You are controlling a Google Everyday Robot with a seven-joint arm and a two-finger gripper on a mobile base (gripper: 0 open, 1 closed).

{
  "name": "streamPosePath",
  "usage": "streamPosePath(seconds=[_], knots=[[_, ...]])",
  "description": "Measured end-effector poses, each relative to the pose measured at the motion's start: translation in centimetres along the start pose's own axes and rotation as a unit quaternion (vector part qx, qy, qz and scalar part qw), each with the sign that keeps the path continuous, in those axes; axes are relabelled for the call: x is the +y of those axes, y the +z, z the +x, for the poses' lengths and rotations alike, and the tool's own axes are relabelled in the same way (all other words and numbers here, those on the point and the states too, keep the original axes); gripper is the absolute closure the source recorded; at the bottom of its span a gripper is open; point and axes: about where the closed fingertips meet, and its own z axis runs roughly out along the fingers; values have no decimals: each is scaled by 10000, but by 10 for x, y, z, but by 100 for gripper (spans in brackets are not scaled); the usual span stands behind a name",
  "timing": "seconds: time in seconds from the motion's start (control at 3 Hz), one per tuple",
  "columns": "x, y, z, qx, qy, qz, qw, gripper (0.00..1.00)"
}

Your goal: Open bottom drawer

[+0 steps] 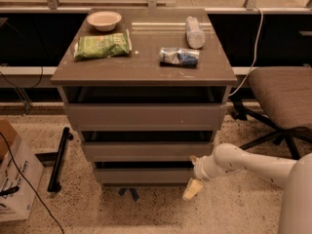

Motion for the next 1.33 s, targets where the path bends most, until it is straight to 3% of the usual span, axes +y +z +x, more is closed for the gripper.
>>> streamPosePath(seconds=[0.67, 1.33], knots=[[0, 16, 3, 79, 64, 38, 9999, 0], [10, 62, 11, -107, 201, 46, 9997, 0]])
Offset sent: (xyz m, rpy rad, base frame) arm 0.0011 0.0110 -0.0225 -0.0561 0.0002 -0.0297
